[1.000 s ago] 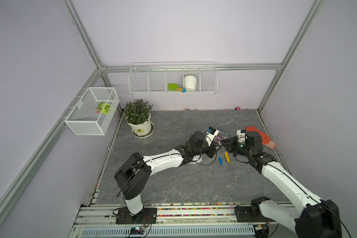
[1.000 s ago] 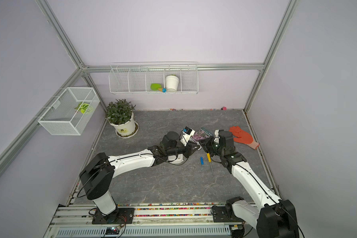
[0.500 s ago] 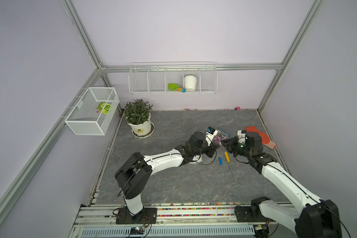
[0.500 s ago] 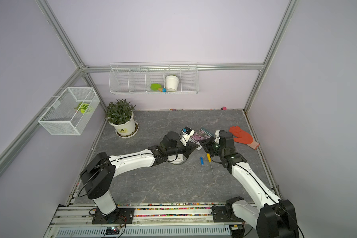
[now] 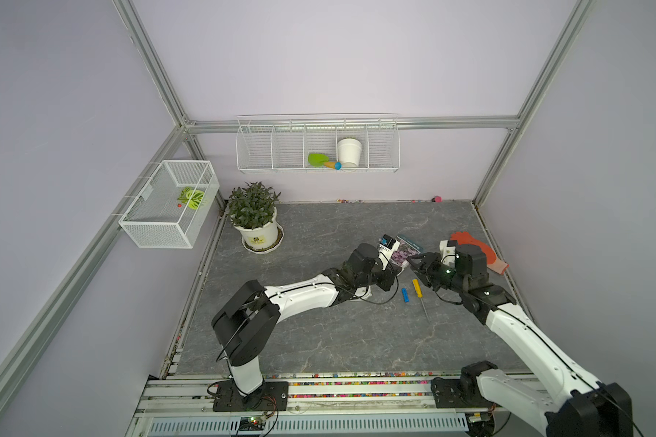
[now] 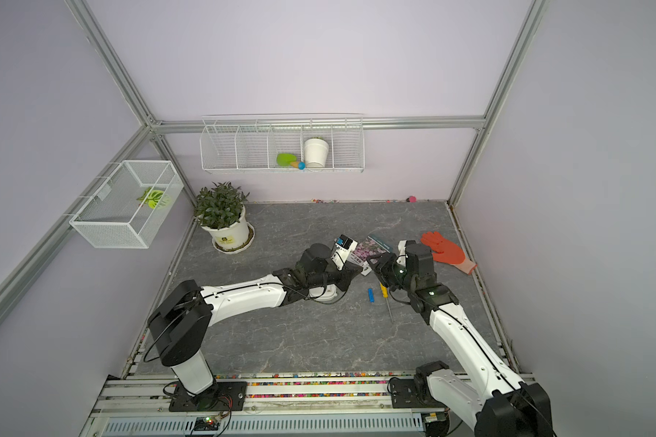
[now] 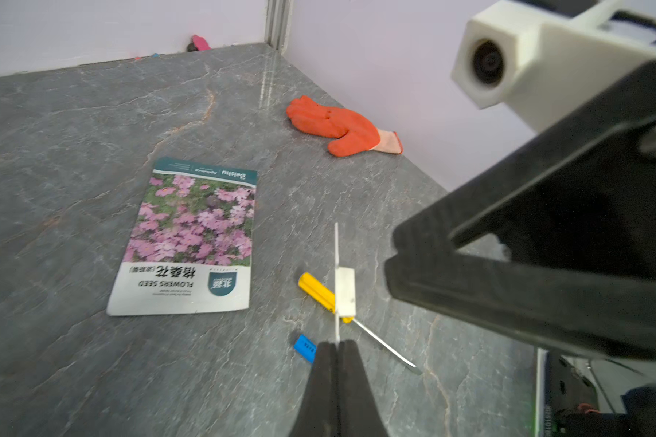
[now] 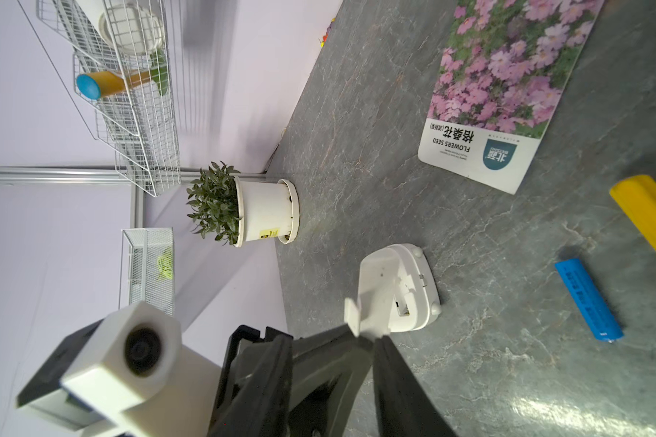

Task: Remove the battery from the alarm
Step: Pick up the cover from the center of the board.

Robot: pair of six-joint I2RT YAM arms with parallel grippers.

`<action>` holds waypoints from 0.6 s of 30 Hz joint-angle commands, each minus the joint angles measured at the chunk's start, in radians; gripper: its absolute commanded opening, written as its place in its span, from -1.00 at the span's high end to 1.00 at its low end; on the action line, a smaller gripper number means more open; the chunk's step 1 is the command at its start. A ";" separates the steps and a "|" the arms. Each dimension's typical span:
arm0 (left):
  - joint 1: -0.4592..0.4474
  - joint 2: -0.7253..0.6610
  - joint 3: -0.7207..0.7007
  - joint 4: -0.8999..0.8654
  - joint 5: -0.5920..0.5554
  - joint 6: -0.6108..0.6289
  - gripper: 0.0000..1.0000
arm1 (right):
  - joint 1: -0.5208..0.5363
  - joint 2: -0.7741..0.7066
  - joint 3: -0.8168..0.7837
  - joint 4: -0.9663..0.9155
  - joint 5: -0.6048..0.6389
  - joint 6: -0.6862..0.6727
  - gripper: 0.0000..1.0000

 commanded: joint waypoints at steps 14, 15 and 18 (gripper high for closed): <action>-0.209 -0.122 -0.100 -0.146 -0.697 0.679 1.00 | -0.042 -0.010 0.127 -0.345 -0.138 0.190 0.10; -0.213 -0.125 -0.103 -0.139 -0.698 0.686 1.00 | -0.042 -0.006 0.140 -0.379 -0.120 0.187 0.10; -0.227 -0.138 -0.113 -0.115 -0.697 0.700 1.00 | -0.042 0.000 0.121 -0.365 -0.116 0.233 0.11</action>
